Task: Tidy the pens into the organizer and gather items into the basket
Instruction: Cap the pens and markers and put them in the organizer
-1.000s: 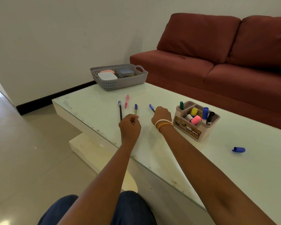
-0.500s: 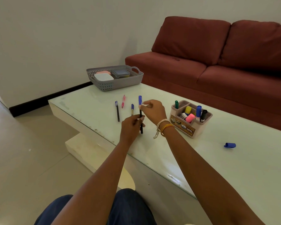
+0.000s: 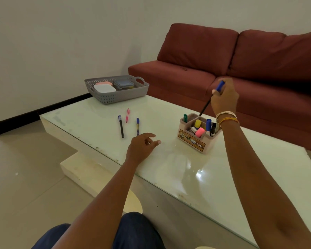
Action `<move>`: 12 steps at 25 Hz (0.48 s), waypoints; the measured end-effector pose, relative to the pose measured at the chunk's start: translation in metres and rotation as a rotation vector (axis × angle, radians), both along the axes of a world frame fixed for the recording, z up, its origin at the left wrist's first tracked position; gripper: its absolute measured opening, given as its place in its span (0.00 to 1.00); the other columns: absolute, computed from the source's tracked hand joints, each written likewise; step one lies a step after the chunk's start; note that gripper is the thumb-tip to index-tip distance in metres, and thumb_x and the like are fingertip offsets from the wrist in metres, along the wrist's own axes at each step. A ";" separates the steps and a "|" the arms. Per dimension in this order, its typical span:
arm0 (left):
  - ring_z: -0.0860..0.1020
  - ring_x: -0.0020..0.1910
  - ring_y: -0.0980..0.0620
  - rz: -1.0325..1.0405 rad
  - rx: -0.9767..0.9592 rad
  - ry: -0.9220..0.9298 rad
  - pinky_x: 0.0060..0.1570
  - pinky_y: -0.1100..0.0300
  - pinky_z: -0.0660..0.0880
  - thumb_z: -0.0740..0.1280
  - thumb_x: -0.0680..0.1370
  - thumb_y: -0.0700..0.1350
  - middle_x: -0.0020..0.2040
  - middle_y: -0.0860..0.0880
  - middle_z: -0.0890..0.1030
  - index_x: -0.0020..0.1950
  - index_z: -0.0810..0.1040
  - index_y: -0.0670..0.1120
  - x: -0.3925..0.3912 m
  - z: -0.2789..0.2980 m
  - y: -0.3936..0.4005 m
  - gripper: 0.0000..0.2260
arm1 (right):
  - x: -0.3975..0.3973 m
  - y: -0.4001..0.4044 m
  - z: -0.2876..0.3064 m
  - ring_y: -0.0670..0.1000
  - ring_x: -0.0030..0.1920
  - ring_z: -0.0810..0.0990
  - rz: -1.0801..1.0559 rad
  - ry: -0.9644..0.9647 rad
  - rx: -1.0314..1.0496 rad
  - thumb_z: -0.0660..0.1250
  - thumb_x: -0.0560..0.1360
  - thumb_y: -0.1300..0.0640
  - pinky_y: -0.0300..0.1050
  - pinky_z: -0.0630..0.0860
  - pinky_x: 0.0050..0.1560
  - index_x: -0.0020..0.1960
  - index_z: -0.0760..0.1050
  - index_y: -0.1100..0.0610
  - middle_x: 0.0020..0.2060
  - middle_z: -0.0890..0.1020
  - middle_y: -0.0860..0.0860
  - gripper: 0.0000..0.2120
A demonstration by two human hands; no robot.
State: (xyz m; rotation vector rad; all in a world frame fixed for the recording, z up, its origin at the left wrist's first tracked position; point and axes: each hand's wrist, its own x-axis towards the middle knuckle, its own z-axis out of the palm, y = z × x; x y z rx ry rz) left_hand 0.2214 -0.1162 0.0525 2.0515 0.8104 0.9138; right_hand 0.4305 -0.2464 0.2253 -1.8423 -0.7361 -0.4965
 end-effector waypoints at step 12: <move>0.77 0.37 0.60 0.017 0.014 0.001 0.43 0.67 0.73 0.73 0.71 0.55 0.36 0.54 0.80 0.53 0.82 0.49 0.001 -0.001 0.002 0.15 | 0.041 -0.001 -0.031 0.60 0.48 0.83 0.112 0.340 -0.449 0.63 0.78 0.56 0.51 0.78 0.56 0.51 0.81 0.63 0.48 0.84 0.61 0.12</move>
